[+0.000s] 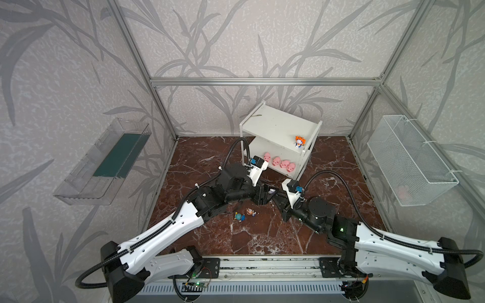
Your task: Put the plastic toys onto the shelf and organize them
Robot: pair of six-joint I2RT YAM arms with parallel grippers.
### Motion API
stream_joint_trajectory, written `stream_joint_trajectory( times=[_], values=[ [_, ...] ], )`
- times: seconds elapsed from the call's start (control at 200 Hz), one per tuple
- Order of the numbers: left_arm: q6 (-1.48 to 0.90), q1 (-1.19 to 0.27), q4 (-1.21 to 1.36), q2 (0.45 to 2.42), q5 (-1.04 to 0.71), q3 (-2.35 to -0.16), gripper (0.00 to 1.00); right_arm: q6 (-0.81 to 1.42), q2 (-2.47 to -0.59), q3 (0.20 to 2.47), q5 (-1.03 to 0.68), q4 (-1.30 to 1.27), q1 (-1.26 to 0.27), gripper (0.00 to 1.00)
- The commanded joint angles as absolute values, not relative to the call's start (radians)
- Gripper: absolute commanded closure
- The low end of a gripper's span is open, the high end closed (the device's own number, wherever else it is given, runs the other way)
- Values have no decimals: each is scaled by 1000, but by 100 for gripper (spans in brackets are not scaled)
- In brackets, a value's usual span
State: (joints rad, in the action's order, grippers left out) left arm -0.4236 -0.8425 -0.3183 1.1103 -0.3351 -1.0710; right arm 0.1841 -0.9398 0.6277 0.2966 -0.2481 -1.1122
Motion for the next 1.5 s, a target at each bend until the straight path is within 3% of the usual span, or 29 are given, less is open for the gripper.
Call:
stream_joint_trajectory(
  times=[0.0, 0.175, 0.37, 0.545, 0.665, 0.85, 1.11, 1.295, 1.495],
  values=[
    [-440, -853, -265, 1104, -320, -1058, 40, 215, -936, 653, 316, -267, -1107, 89],
    [-452, -856, -224, 1103, -320, -1043, 50, 219, -940, 651, 322, -270, -1105, 89],
    [-463, -862, -212, 1120, -332, -1040, 52, 230, -940, 645, 326, -281, -1108, 90],
    [-459, -864, -209, 1112, -320, -1040, 60, 234, -949, 645, 329, -281, -1106, 89],
    [-456, -864, -206, 1106, -312, -1042, 62, 234, -959, 643, 329, -286, -1107, 84],
    [-441, -864, -221, 1099, -300, -1055, 64, 228, -967, 632, 307, -300, -1105, 70],
    [-319, -863, -378, 1135, -253, -1194, 64, 179, -915, 594, 279, -256, -1106, 30],
    [-203, -861, -522, 1225, -220, -1375, 64, 143, -792, 547, 304, -138, -1106, 19],
    [-104, -842, -652, 1359, -213, -1589, 64, 90, -605, 523, 369, 46, -1100, 16]
  ],
)
